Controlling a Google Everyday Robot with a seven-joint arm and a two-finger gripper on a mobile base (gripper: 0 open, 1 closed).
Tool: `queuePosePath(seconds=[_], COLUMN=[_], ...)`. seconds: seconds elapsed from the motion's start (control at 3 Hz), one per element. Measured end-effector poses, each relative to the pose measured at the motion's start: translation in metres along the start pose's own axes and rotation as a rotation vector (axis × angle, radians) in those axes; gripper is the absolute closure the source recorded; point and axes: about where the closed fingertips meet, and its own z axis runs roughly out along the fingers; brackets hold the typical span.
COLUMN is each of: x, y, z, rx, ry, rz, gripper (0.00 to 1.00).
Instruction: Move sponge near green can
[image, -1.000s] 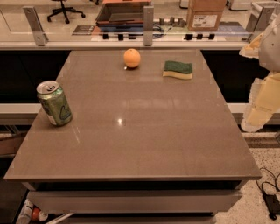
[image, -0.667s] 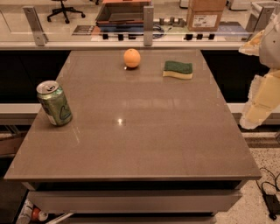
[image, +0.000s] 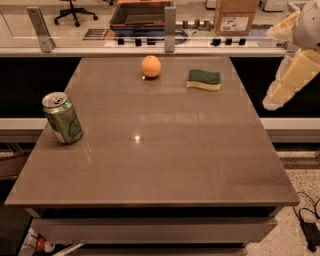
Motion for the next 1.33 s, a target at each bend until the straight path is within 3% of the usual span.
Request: queuePosePath(seconds=[0.67,1.0,1.33], x=[0.002,0.013,0.032], y=[-0.089,-0.121,-0.141], z=[0.027,0.051,0.075], rx=[0.04,0.047,0.046], ry=[-0.242,-0.281,-0.277], rz=[0.04,0.088,0.139], gripper=[0.0,0.0,0.0])
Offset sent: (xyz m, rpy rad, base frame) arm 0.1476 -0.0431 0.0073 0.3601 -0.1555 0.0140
